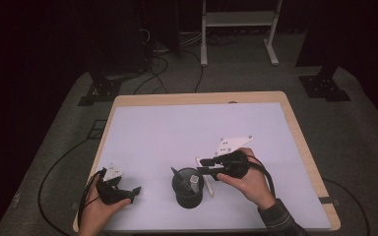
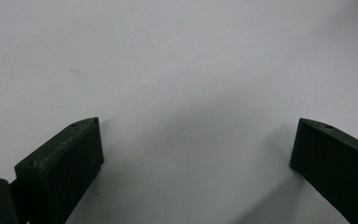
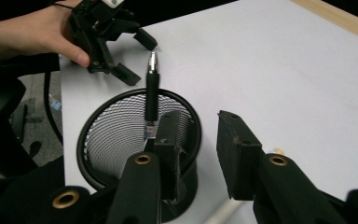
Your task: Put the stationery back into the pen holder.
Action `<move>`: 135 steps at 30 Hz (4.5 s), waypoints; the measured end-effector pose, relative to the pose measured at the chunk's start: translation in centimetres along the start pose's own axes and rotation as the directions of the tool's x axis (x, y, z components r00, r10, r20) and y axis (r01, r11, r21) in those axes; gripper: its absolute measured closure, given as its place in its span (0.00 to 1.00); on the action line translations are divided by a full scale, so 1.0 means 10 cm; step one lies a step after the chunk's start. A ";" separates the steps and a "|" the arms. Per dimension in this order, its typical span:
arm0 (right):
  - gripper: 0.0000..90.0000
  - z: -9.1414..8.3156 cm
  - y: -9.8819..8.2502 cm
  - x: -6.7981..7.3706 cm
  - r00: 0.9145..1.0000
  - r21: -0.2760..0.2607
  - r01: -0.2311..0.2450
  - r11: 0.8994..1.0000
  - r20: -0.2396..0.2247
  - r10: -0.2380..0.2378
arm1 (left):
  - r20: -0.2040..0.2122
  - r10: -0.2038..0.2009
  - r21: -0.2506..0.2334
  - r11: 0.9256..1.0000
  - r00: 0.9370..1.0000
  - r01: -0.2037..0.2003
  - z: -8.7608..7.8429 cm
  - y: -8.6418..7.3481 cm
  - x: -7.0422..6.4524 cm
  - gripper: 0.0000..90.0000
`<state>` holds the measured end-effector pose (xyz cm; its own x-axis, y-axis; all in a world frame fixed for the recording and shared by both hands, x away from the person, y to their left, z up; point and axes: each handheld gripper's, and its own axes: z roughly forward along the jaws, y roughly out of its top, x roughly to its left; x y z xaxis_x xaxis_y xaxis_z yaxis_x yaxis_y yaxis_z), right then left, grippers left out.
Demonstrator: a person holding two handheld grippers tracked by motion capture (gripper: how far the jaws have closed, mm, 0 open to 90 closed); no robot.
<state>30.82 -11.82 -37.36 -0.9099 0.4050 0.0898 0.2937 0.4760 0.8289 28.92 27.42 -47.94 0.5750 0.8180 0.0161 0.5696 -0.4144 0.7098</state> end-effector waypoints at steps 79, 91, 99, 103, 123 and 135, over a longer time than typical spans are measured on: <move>0.71 0.96 -0.35 -0.58 0.969 0.260 -0.193 0.946 0.204 0.141 | 0.000 0.004 0.003 1.000 1.000 -0.004 0.00 0.00 0.00 0.02; 0.75 1.01 -0.21 -0.66 0.966 0.366 -0.228 0.902 0.199 0.163 | 0.000 0.000 -0.001 1.000 1.000 0.000 0.00 0.00 0.00 0.02; 0.79 1.06 -0.14 -0.70 0.960 0.404 -0.255 0.878 0.216 0.179 | 0.000 0.003 0.003 1.000 1.000 -0.003 0.00 0.00 0.00 0.02; 0.79 1.09 -0.10 -0.72 0.959 0.419 -0.256 0.871 0.227 0.172 | 0.001 0.003 0.003 1.000 1.000 -0.003 0.00 0.00 0.00 0.02; 0.87 1.20 0.01 -0.68 0.947 0.497 -0.274 0.823 0.290 0.140 | 0.001 0.003 0.003 1.000 1.000 -0.003 0.00 0.00 0.00 0.02; 0.87 1.10 -0.04 -0.72 0.950 0.446 -0.279 0.850 0.260 0.175 | 0.001 0.003 0.003 1.000 1.000 -0.003 0.00 0.00 0.01 0.02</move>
<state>40.47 -6.28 -44.42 -0.7366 0.6708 0.0868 0.6341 0.6402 0.4336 28.95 27.46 -47.93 0.5773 0.8164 0.0169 0.5698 -0.4175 0.7078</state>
